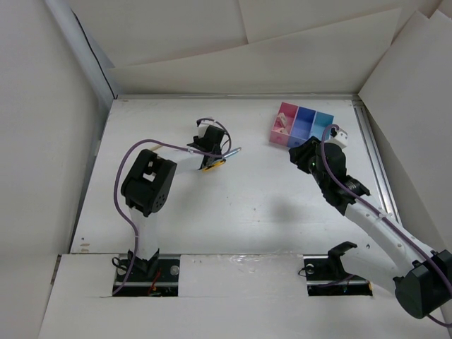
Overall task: Sort the stationery into containers
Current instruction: Pick up the stationery from the center of the board.
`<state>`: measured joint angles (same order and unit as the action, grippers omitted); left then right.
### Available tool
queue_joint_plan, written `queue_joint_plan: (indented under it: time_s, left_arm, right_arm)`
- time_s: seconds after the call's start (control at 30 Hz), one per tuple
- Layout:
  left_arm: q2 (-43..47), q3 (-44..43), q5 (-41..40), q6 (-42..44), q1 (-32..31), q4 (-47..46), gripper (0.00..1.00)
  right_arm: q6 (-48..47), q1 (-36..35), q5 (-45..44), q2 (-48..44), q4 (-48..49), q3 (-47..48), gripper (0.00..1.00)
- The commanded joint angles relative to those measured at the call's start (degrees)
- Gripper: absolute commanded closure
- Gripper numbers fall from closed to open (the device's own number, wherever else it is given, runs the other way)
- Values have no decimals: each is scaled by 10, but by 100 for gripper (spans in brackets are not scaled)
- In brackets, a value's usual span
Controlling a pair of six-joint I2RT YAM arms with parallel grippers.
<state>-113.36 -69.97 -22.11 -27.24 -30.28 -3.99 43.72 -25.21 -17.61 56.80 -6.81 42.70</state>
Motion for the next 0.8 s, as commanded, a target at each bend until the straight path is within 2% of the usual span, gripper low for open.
queue_joint_plan:
  time_s: [0.0, 0.07, 0.33, 0.4, 0.43, 0.6, 0.77]
  left_arm:
    - [41, 16, 3, 11, -1, 8, 59]
    - [41, 16, 3, 11, -1, 8, 63]
    - [30, 16, -2, 11, -1, 14, 60]
    - [30, 16, -2, 11, -1, 14, 63]
    - [30, 16, -2, 11, -1, 14, 70]
    - [30, 11, -2, 11, -1, 20, 85]
    - [37, 5, -7, 11, -1, 20, 90]
  right_arm:
    - [-7, -10, -8, -1, 27, 25, 53]
    - [-7, -10, -8, -1, 27, 25, 53]
    - [-7, -10, -2, 0, 27, 25, 53]
    - [-7, -10, -2, 0, 27, 25, 53]
    - [-7, -10, -2, 0, 27, 25, 53]
    - [-7, -10, -2, 0, 27, 25, 53]
    - [-7, -10, -2, 0, 27, 25, 53]
